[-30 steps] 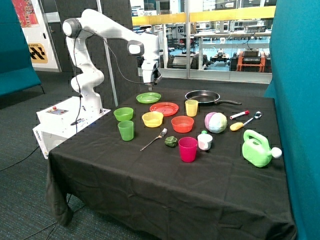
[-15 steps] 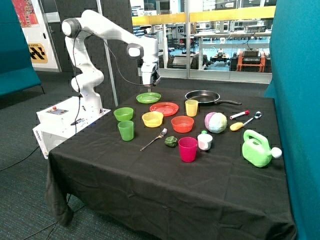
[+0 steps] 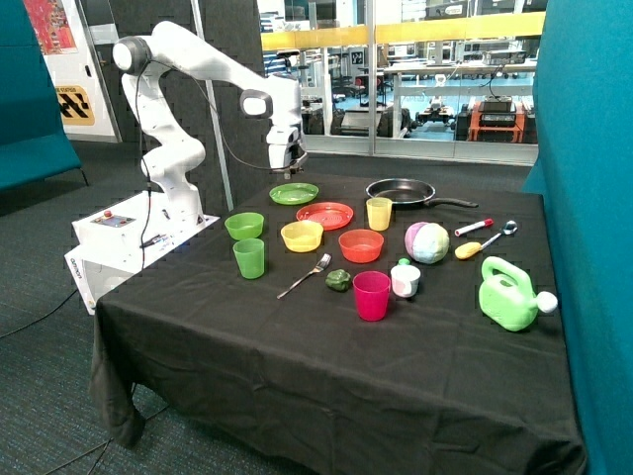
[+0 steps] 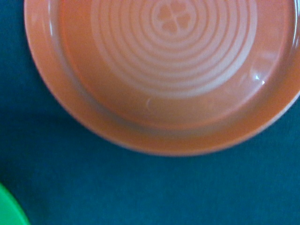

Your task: Stack the bowls

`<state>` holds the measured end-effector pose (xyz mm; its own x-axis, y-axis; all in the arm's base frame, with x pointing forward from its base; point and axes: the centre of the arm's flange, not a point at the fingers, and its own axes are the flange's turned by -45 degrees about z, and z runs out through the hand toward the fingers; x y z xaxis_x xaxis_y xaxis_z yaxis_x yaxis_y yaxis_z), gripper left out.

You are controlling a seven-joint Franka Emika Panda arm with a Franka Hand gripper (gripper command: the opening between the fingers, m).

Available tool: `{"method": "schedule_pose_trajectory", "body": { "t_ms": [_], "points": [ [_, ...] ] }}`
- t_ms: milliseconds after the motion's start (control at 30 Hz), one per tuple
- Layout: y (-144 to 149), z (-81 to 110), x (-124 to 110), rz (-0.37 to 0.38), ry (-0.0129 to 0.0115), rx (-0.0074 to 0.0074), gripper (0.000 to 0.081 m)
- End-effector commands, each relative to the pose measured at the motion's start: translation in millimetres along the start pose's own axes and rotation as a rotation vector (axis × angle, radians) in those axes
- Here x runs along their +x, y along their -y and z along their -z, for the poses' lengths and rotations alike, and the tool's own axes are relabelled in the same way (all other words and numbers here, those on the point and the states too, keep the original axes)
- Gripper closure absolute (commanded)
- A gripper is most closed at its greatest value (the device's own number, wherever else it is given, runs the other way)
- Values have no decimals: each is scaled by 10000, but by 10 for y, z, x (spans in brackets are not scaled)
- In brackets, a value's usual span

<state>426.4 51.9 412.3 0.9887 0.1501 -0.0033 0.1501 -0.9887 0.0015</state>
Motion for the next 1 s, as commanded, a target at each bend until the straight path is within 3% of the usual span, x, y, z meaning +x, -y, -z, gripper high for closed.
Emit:
{"method": "schedule_pose_trajectory", "body": {
  "t_ms": [0, 133, 167, 200, 300, 333, 367, 400, 500, 533, 567, 633, 667, 700, 900, 967],
  "points": [
    [23, -129, -378, -323, -33, 15, 487],
    [1, -200, -459, -412, -33, 15, 470],
    [1, -245, -494, -1240, -32, 17, 467],
    [-15, -261, -520, -604, -33, 16, 465],
    [-49, -308, -592, -802, -32, 16, 461],
    [-80, -326, -614, -58, -33, 15, 453],
    [-90, -347, -647, -934, -32, 16, 441],
    [-99, -362, -659, -532, -33, 16, 430],
    [-125, -421, -692, -567, -33, 16, 384],
    [-74, -559, -666, -4122, -30, 21, 363],
    [-103, -531, -680, -563, -33, 16, 337],
    [-119, -536, -700, -899, -32, 16, 291],
    [-114, -565, -702, -518, -33, 16, 260],
    [-110, -602, -713, -752, -32, 16, 236],
    [-101, -728, -790, -675, -33, 16, 206],
    [-133, -718, -840, -1059, -32, 17, 208]
  ]
}}
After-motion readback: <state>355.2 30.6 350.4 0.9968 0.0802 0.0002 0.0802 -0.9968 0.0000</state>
